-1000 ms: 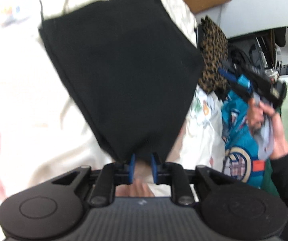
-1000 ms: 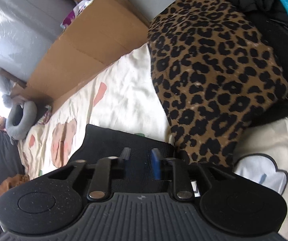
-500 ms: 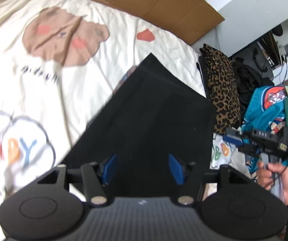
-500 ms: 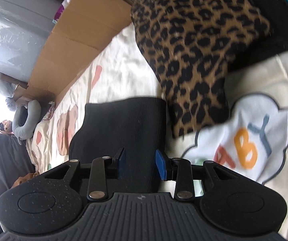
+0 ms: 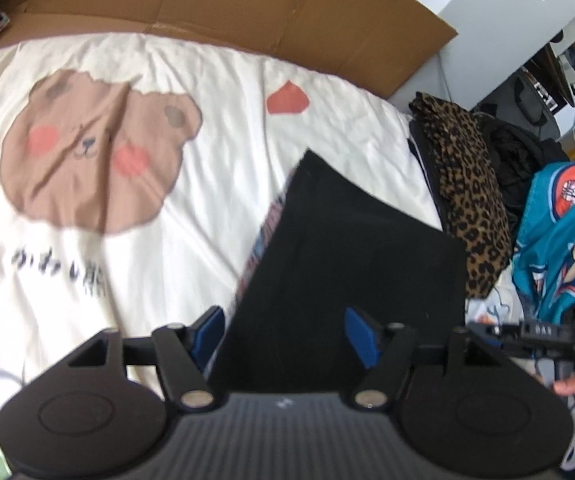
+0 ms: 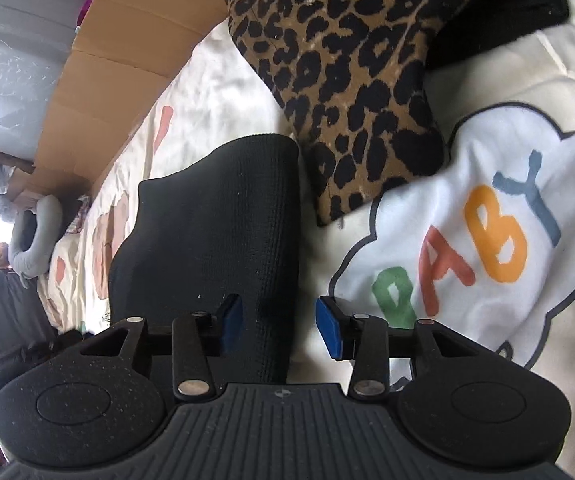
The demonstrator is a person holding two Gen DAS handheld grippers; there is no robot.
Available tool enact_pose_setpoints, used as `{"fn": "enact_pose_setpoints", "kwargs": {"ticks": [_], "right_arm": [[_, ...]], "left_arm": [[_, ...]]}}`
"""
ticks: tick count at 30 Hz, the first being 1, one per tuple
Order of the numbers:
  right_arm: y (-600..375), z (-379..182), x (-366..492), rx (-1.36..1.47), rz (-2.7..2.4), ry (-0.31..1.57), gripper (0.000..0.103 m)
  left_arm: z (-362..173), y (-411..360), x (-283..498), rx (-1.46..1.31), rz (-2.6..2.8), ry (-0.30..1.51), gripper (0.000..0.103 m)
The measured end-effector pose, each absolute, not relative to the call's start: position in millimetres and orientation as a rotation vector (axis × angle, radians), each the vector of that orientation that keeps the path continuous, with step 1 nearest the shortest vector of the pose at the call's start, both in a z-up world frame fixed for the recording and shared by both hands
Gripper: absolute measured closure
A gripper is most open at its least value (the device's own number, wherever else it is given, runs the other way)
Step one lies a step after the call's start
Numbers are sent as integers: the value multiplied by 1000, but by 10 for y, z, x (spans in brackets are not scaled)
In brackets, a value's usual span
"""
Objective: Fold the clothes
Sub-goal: 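Open both grippers and release the folded shorts on the duvet, then close both grippers on the folded black shorts strip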
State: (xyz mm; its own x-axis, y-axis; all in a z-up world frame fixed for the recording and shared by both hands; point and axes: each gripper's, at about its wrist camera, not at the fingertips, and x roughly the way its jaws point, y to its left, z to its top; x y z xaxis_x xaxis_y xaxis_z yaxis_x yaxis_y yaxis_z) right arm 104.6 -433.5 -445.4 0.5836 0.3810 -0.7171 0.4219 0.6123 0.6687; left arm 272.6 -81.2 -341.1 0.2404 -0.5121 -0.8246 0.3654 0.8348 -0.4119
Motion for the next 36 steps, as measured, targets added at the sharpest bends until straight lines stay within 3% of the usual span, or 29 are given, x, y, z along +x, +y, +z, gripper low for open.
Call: {"fn": "enact_pose_setpoints", "kwargs": {"ticks": [11,23,29,31,33,36], "right_arm": [[-4284,-4579,966,1032,3,907,55],[-4260,-4534,912,1110,82,891,57],[-4241,-4667,1008,1115,94,929,57],[-4238,-4720,1022,1120,98,932,59],[-4240,-4757,1037,1126,91,941,77],[-4253,-4765,1025,1137,87,944,93]], "left_arm": [[-3570,-982,2969,-131,-614,1117,30],[-3892,-839,2963,-173,-680,1203,30],[-4048,-778,2988,-267,-723,1208,35],[-4085,-787,2997,-288,-738,1218,42],[-4096,-795,3000,-289,-748,1215,45],[-4104,-788,3001,-292,-751,1212,52]]}}
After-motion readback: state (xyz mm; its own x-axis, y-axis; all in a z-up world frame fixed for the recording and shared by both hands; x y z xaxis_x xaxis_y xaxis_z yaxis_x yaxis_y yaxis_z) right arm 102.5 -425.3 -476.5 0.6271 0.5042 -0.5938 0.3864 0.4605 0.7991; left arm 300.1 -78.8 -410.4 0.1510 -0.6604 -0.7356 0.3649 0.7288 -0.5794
